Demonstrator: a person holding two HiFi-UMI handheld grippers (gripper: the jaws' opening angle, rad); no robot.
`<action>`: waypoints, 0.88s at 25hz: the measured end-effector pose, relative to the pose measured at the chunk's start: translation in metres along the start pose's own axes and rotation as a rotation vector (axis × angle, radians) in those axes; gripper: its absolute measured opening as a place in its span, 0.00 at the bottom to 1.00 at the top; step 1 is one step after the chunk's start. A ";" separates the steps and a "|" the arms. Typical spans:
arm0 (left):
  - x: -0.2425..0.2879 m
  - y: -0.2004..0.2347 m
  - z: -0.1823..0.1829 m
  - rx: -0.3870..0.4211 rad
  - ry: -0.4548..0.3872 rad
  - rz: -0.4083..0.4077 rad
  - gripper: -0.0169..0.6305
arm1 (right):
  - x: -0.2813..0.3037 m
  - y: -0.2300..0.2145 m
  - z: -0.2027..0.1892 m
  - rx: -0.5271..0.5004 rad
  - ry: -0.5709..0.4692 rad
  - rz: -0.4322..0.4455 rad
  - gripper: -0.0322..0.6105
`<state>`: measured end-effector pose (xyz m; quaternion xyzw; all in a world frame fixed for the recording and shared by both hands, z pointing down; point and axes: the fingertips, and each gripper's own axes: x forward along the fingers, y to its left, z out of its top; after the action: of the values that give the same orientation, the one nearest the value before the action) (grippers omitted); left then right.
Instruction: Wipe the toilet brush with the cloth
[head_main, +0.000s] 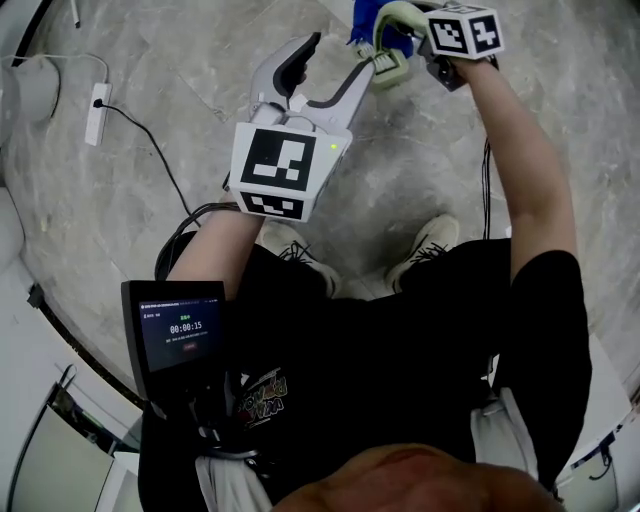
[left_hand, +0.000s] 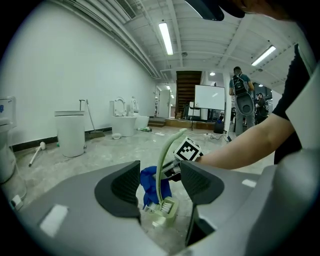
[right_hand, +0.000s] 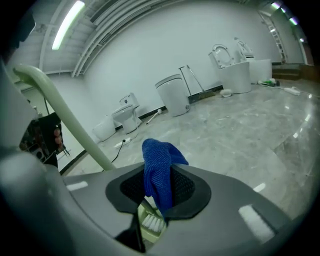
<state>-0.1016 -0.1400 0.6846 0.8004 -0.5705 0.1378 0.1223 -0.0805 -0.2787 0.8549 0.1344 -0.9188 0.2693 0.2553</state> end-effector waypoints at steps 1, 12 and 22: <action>0.001 0.000 0.000 0.000 0.000 -0.002 0.42 | -0.004 0.001 0.000 0.013 -0.008 0.010 0.19; 0.005 0.002 0.002 -0.002 -0.002 0.000 0.42 | -0.084 0.058 0.076 -0.045 -0.193 0.207 0.19; 0.007 0.002 0.004 -0.005 -0.011 0.002 0.42 | -0.168 0.148 0.154 -0.306 -0.355 0.284 0.19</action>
<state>-0.1011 -0.1486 0.6836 0.8003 -0.5723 0.1321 0.1209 -0.0583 -0.2259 0.5898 0.0091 -0.9888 0.1329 0.0674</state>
